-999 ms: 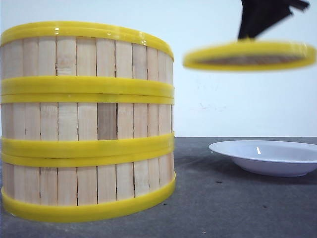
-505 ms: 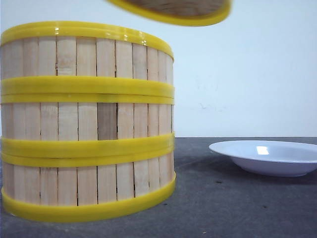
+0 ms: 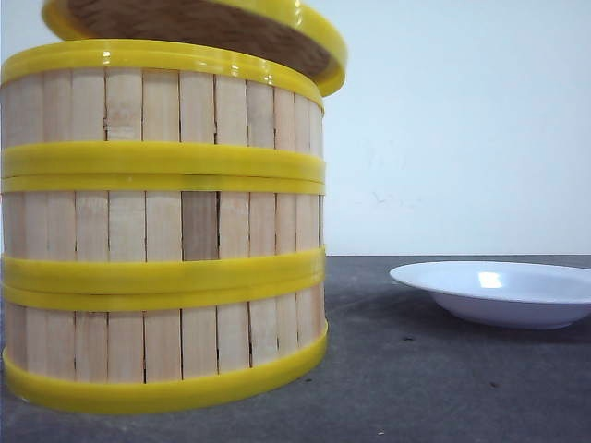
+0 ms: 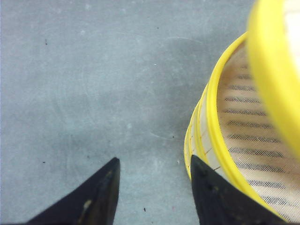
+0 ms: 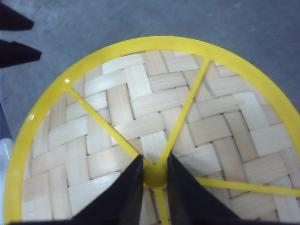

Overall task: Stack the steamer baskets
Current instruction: 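Lift the lid off the white plate and carry it over the stack, then lower the lid onto the top basket and open the right gripper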

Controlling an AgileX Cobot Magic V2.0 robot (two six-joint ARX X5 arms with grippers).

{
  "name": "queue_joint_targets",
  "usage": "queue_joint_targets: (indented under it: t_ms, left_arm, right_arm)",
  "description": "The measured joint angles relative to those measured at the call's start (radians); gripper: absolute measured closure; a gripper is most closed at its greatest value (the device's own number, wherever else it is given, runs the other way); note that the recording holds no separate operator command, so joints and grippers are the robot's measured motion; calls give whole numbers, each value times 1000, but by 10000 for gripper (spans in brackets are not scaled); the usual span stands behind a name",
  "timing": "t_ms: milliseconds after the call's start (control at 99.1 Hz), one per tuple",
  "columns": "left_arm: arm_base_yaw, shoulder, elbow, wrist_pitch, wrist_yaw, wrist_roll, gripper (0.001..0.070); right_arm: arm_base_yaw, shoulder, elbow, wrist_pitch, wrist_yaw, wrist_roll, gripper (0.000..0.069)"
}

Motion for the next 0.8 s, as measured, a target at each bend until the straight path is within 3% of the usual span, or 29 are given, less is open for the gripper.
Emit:
queue_joint_targets:
  t_ms: [797]
  left_arm:
    - [0, 0, 0, 15, 0, 0, 434]
  right_arm:
    - [53, 71, 11, -13, 52, -26, 634]
